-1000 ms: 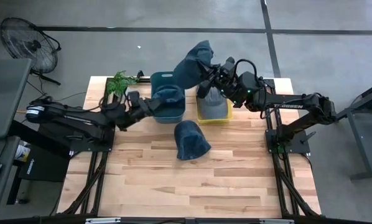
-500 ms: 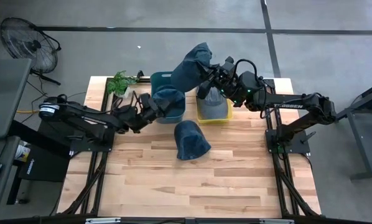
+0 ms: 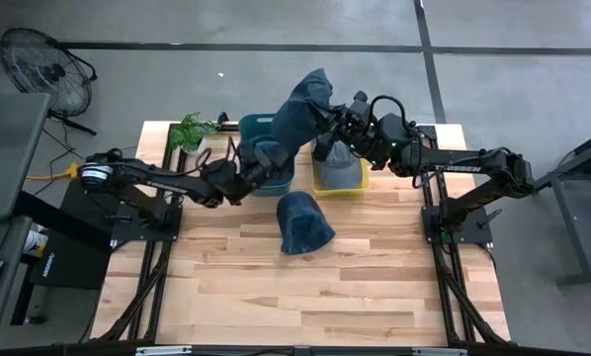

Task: Pick & Place hat
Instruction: Put the left blue cap into the blue bin

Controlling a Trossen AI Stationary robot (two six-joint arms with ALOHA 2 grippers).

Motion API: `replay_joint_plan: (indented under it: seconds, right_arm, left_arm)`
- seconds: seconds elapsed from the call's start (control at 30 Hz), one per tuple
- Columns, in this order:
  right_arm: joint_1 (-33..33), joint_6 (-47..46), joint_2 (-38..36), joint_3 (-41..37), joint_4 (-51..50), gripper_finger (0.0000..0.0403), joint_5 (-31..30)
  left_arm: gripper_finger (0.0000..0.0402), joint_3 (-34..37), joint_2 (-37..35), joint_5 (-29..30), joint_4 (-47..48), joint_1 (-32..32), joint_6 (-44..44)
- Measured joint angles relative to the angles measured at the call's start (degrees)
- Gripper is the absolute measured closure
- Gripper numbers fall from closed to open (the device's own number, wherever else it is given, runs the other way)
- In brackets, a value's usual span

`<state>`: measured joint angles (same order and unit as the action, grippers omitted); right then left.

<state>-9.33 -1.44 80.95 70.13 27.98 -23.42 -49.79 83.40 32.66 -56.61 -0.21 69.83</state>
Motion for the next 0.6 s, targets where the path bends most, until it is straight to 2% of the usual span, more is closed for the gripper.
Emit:
replay_joint_plan:
  seconds: [0.3,0.6]
  right_arm:
    - [0.50,0.26,0.00,0.00,-2.43,0.0403,0.07]
    - [-2.39,-1.04,0.00,0.00,-1.70,0.0403,-0.23]
  left_arm:
    - [0.0167,-2.78,1.09,0.22,-0.05,-0.02,-2.50]
    - [0.0167,-2.74,1.18,-1.67,0.29,-0.17,-2.51]
